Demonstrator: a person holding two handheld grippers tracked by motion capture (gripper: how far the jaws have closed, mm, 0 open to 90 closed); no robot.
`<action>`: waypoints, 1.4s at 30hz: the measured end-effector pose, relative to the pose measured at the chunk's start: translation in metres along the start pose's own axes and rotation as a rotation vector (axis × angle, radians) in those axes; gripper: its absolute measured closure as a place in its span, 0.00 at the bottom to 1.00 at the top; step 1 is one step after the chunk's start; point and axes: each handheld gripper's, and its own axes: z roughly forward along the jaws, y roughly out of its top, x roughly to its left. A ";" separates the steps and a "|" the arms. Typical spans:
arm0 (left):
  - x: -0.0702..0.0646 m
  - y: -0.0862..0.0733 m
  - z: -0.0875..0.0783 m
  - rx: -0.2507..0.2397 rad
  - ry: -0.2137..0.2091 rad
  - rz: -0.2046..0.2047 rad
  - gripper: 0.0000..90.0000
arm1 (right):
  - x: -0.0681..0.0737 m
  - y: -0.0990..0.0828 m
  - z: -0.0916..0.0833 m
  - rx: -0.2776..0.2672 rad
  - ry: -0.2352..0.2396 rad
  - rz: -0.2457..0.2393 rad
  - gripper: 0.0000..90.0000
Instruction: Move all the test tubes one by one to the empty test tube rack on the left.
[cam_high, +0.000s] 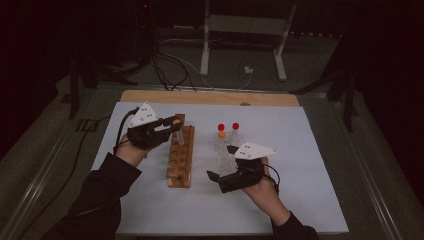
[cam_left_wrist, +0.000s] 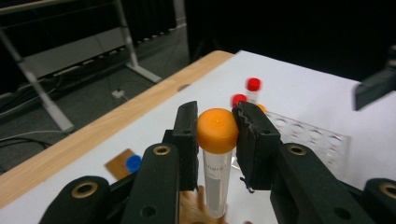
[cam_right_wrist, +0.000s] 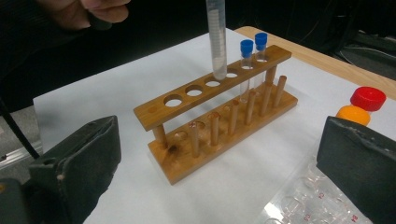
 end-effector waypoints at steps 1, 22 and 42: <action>0.002 -0.001 0.001 0.000 0.002 -0.010 0.80 | 0.000 0.000 0.000 -0.002 0.000 0.001 0.00; 0.019 -0.038 0.029 0.083 0.062 -0.063 0.80 | -0.001 -0.002 0.001 0.007 -0.007 0.000 0.00; 0.011 -0.052 0.048 0.218 0.076 -0.003 0.80 | -0.003 -0.002 0.000 0.002 -0.013 0.006 0.00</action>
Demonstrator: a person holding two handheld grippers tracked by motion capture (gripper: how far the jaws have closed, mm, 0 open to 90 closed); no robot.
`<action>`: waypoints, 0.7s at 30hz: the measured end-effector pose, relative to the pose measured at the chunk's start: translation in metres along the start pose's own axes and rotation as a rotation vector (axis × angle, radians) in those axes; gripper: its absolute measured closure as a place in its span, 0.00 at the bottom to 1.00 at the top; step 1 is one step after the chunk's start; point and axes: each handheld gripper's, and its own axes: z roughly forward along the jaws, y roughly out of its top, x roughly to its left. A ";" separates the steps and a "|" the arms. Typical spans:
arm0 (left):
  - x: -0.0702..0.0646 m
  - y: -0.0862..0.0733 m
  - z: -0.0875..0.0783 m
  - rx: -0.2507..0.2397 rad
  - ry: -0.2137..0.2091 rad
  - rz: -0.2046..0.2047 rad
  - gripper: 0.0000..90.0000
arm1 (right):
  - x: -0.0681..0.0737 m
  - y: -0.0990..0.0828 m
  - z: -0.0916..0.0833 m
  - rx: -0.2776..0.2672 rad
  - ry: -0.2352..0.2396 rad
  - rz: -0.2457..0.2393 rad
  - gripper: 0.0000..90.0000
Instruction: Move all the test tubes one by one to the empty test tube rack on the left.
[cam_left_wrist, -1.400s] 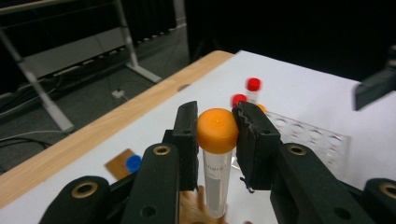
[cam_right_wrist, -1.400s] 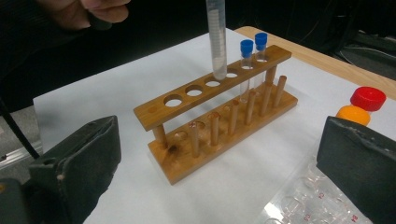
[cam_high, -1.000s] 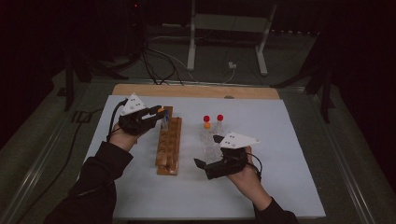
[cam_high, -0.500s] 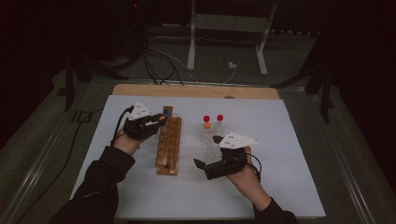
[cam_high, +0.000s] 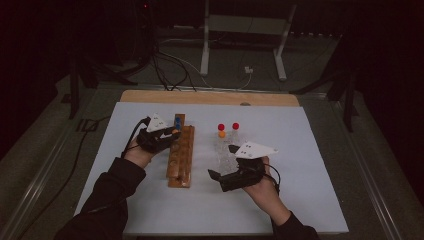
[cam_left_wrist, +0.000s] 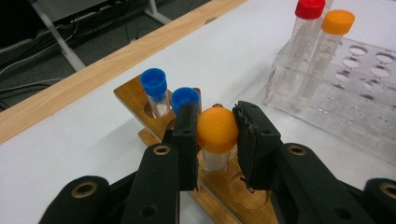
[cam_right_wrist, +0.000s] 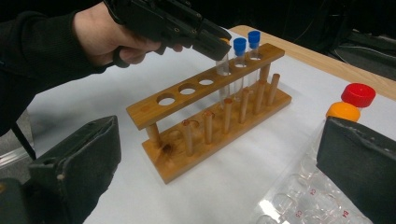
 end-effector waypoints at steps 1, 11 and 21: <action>0.000 0.000 0.001 0.007 0.002 0.004 0.80 | 0.000 0.000 0.000 -0.001 0.001 0.001 0.00; -0.001 -0.001 0.000 0.004 0.005 -0.005 0.79 | -0.007 0.001 -0.004 -0.034 0.019 0.023 0.00; -0.005 -0.002 -0.024 -0.090 -0.047 -0.049 0.35 | -0.025 0.001 -0.005 -0.035 -0.042 -0.011 0.00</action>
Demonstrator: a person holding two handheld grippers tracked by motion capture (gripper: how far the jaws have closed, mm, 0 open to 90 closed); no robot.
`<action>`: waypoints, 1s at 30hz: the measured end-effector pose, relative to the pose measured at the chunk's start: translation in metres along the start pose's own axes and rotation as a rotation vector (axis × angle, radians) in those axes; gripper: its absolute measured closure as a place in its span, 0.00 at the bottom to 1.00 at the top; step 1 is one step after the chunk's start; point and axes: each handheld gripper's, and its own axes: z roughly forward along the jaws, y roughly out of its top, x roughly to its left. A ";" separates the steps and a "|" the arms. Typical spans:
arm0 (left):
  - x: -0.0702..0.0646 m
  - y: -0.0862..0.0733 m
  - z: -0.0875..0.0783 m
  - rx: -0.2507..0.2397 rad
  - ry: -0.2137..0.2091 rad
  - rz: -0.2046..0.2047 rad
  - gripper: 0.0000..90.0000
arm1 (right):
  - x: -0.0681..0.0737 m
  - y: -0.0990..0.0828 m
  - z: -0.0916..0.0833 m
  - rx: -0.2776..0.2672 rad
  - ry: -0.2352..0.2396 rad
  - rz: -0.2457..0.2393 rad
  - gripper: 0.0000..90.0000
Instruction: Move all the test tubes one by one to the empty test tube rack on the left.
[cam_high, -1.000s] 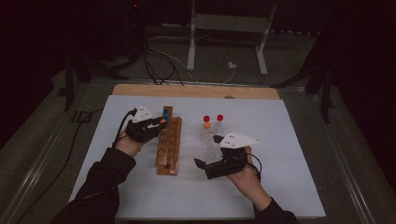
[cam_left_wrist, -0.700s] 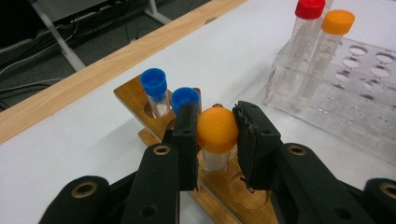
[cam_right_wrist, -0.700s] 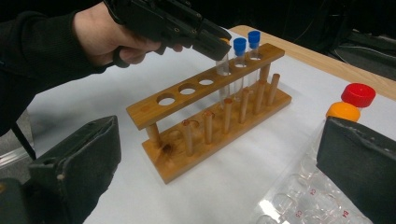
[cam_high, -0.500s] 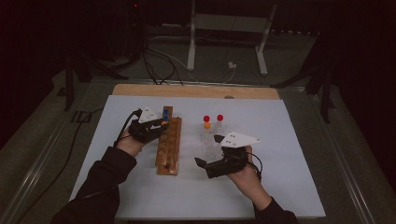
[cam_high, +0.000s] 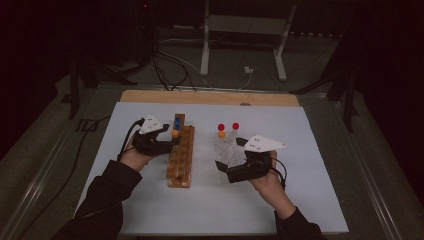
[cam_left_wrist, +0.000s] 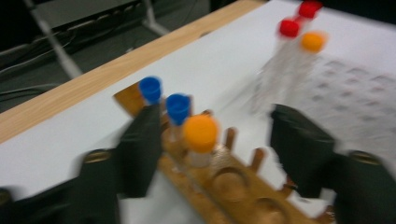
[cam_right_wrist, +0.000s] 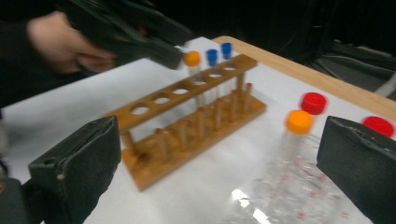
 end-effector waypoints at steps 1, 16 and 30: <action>-0.003 0.000 -0.003 -0.012 -0.007 0.005 0.30 | -0.002 -0.001 0.002 0.014 -0.008 -0.011 0.00; -0.029 0.002 -0.022 -0.063 -0.156 0.015 0.02 | -0.039 -0.019 0.033 0.131 -0.121 0.003 0.26; -0.024 -0.003 -0.026 -0.065 -0.156 -0.009 0.02 | -0.057 -0.021 0.077 0.237 -0.136 -0.015 0.69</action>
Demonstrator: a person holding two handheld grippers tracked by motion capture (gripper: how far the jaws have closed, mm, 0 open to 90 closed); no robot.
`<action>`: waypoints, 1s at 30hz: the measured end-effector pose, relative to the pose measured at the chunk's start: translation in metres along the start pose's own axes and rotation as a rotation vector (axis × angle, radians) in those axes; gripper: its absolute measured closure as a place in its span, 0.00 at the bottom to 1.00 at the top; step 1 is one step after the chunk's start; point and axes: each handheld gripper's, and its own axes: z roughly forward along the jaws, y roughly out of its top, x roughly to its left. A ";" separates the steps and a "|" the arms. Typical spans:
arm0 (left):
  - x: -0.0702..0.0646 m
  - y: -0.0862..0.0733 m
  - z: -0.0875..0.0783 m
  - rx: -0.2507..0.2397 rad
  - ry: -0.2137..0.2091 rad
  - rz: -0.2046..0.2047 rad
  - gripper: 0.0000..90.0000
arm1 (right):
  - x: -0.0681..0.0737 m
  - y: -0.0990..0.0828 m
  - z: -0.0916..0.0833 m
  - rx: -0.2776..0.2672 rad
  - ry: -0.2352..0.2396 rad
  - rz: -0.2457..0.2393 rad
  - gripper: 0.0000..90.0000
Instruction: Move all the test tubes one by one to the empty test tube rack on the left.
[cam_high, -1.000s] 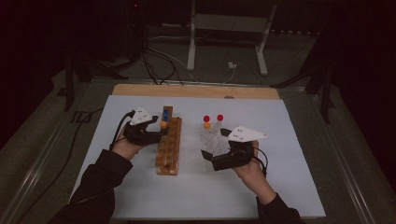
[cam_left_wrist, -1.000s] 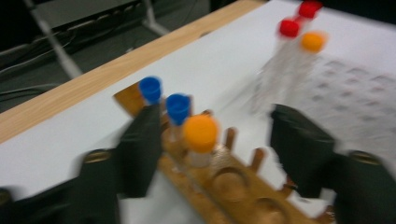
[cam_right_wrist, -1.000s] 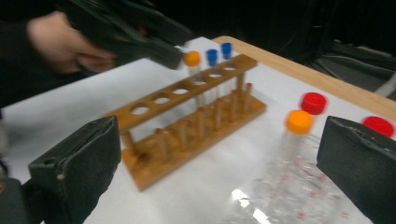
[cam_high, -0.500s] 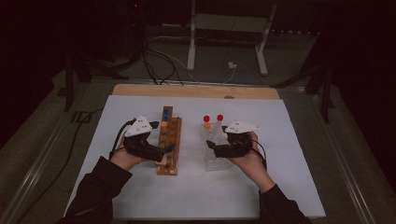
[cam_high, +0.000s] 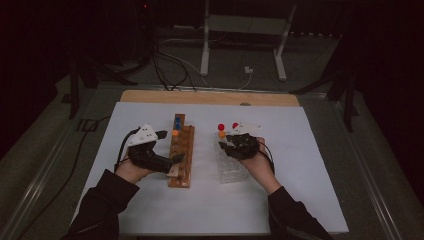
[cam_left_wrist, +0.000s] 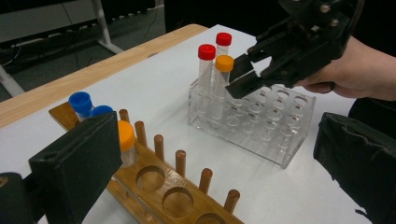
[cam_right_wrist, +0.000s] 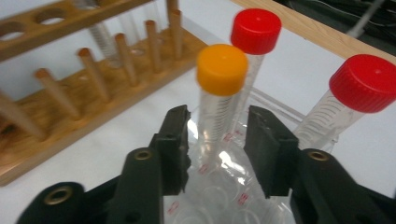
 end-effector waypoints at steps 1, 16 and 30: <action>0.000 0.000 0.000 0.000 0.002 0.002 0.02 | 0.000 0.000 0.002 0.003 0.010 0.004 0.71; -0.002 0.000 0.002 0.011 -0.007 0.009 0.02 | 0.001 0.006 -0.002 -0.025 0.013 0.022 0.84; -0.005 0.004 0.001 0.004 -0.014 0.012 0.02 | 0.004 0.023 -0.039 -0.129 0.001 0.025 0.84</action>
